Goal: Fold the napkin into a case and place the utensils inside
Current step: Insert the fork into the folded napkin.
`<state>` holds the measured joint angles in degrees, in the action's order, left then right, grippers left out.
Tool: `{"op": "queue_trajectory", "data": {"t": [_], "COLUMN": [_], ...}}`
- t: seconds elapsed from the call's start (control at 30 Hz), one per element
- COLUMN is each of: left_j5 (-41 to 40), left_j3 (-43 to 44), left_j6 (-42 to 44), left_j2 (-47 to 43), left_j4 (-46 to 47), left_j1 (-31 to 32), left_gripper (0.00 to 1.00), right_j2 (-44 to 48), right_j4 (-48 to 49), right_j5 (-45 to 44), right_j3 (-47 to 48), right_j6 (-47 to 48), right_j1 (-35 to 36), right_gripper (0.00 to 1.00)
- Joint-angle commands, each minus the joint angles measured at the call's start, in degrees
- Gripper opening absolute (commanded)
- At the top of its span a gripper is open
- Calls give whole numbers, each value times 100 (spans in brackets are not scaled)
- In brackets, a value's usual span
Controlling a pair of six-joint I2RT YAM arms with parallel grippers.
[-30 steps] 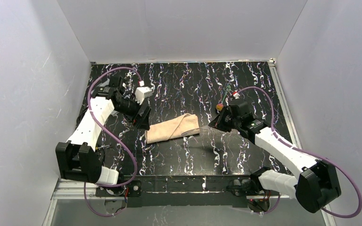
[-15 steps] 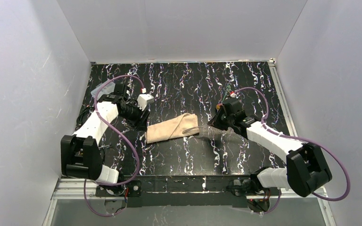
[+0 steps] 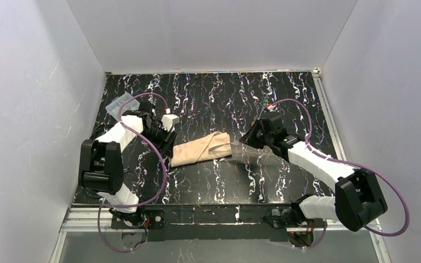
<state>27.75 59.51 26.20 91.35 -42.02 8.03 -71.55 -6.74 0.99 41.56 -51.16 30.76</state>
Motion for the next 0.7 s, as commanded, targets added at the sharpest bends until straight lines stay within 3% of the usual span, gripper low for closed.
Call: {"op": "queue_trajectory", "data": {"t": [0.0, 0.67], "left_j5": [-66, -191], "left_j3": [33, 7], "left_j6": [-215, -501], "left_j2": [79, 700], "left_j4": [-21, 145], "left_j1": [-21, -21], "left_gripper": [56, 45], "right_j2": [-227, -739], "right_j4": [370, 741], "right_j5": [67, 195], "right_j3": [327, 306], "right_j6": [55, 137], "right_j1": [-9, -42], "right_gripper": [1, 1]}}
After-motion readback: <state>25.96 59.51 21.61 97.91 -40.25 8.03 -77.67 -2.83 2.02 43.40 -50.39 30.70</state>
